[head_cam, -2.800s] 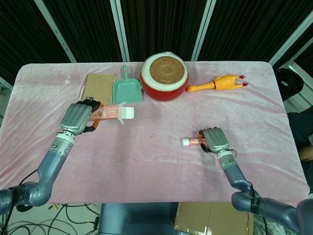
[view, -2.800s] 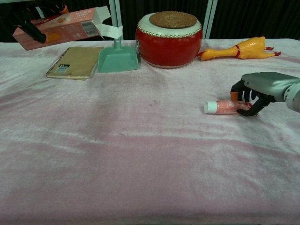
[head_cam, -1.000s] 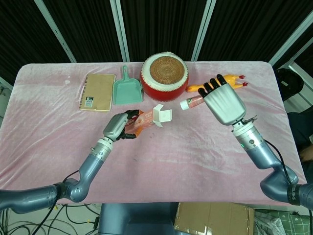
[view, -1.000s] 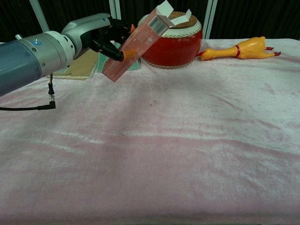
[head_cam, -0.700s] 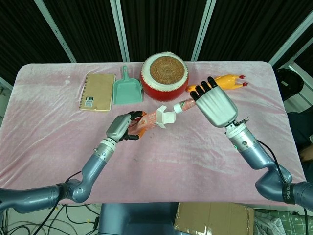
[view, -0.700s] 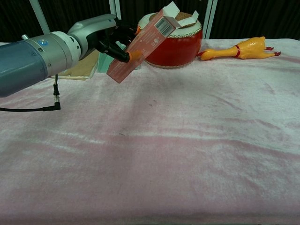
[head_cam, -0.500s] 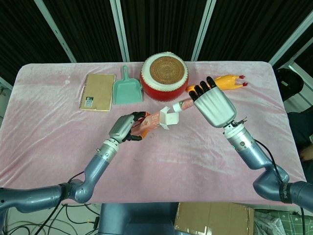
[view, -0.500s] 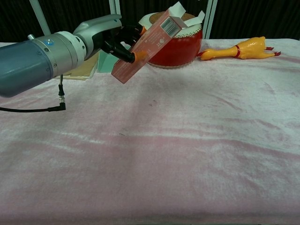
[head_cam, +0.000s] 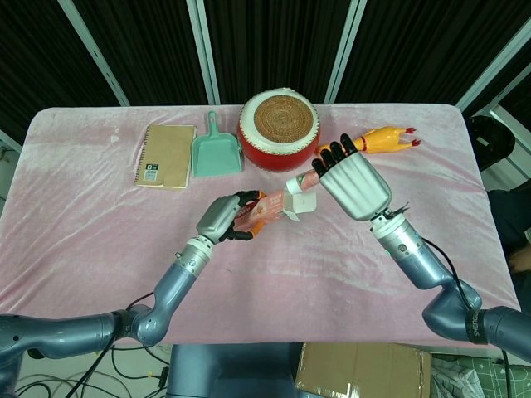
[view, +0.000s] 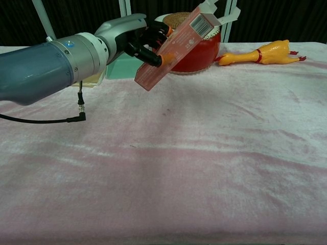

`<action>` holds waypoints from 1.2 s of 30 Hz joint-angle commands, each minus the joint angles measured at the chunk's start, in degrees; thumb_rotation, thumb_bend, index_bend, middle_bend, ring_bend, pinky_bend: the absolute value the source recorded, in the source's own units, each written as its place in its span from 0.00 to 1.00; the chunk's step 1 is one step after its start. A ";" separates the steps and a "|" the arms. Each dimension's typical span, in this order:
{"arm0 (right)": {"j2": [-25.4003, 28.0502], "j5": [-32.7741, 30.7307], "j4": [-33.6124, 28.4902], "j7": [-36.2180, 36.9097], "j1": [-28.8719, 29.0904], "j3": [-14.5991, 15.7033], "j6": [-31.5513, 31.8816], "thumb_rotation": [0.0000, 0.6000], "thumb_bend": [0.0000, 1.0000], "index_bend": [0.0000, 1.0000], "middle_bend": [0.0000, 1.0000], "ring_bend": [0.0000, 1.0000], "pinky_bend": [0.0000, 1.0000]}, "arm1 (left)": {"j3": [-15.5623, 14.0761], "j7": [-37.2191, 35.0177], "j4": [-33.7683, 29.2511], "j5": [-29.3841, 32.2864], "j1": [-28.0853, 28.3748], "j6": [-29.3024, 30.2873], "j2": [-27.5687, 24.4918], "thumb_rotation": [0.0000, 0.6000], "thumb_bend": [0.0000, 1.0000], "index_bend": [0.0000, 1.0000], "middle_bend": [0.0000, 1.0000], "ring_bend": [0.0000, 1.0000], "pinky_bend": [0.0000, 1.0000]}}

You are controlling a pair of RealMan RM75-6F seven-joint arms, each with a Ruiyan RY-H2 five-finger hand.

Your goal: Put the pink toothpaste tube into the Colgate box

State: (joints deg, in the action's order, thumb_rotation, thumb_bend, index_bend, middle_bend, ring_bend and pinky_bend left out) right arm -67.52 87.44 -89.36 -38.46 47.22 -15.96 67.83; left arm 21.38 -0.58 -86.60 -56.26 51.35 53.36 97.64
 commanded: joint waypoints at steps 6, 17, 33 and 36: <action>0.44 0.80 0.22 0.00 -0.14 0.65 -0.05 1.00 0.46 0.63 0.54 0.41 0.36 | 0.63 -0.30 -0.65 0.58 0.27 0.05 0.20 1.00 0.49 0.37 0.31 0.23 0.37; 0.86 2.44 0.16 0.08 -0.12 1.33 0.12 1.00 0.46 0.63 0.54 0.41 0.36 | 1.38 0.06 -1.63 1.99 0.71 0.02 0.01 1.00 0.49 0.37 0.31 0.23 0.37; 1.47 3.30 -0.08 0.37 -0.02 1.31 0.19 1.00 0.46 0.63 0.53 0.41 0.36 | 1.75 1.23 -2.70 4.01 1.04 0.41 -0.65 1.00 0.49 0.37 0.31 0.23 0.37; 1.49 3.39 -0.11 0.24 0.02 1.26 0.21 1.00 0.45 0.63 0.53 0.41 0.36 | 1.65 1.32 -2.76 3.91 1.09 0.44 -0.73 1.00 0.49 0.37 0.31 0.23 0.37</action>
State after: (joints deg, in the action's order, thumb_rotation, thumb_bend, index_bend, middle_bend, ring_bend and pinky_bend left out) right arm -66.03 90.82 -89.48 -38.20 47.23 -14.69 68.03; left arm 23.04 0.74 -89.35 -52.35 52.43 53.80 96.92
